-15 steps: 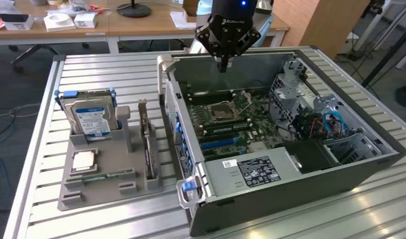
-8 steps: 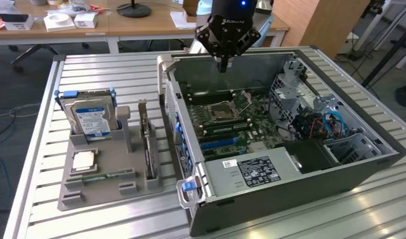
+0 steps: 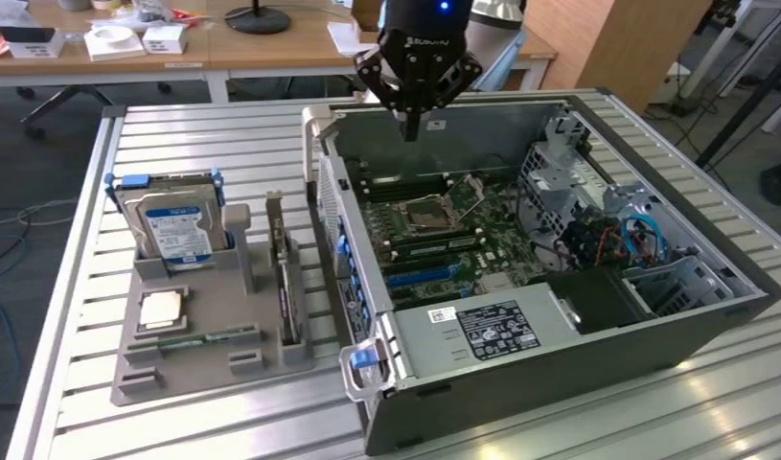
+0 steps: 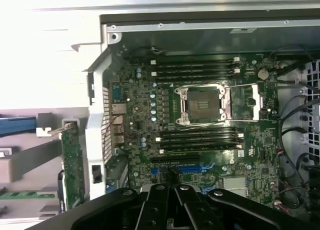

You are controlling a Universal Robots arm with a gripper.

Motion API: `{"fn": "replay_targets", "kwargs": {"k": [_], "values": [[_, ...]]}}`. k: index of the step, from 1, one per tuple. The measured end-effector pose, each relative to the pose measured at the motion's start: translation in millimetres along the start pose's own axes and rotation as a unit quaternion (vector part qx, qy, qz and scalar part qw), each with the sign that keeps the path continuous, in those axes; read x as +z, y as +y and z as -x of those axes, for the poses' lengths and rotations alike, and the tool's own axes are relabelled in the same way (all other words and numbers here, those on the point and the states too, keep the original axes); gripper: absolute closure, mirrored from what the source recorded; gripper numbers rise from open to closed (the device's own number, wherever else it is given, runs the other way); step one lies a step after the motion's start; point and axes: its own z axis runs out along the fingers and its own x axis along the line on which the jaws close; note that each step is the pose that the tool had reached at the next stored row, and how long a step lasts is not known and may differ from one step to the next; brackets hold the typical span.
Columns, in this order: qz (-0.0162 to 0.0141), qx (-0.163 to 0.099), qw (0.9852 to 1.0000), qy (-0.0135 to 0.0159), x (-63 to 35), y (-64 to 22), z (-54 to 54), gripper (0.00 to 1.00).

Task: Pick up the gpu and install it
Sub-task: 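Reach for the gpu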

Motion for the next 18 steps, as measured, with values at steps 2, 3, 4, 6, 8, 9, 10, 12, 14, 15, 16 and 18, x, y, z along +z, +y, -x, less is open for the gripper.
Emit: {"fn": "replay_targets", "kwargs": {"k": [2,3,4,6,8,9,10,12,14,15,16,18], "values": [[0.0,0.0,1.0,0.0,0.0,-0.7,-8.9,0.9],[0.0,0.0,1.0,0.0,-0.1,-1.0,-13.2,0.9],[0.0,0.0,1.0,0.0,-0.1,-1.3,-17.6,0.9],[0.0,0.0,1.0,0.0,-0.1,-1.8,-26.2,0.9],[0.0,0.0,1.0,0.0,-0.1,-2.4,-35.4,0.9],[0.0,0.0,1.0,0.0,-0.1,-2.7,-40.0,0.9],[0.0,0.0,1.0,0.0,0.0,-3.0,-44.4,0.9],[0.0,0.0,1.0,0.0,0.2,-3.5,-53.4,0.9],[0.0,0.0,1.0,0.0,0.4,-4.1,-62.8,0.9],[0.0,0.0,1.0,0.0,0.5,-4.4,-67.3,0.9],[0.0,0.0,1.0,0.0,0.6,-4.7,-71.7,0.9],[0.0,0.0,1.0,0.0,0.9,-5.4,-80.6,0.9]]}}
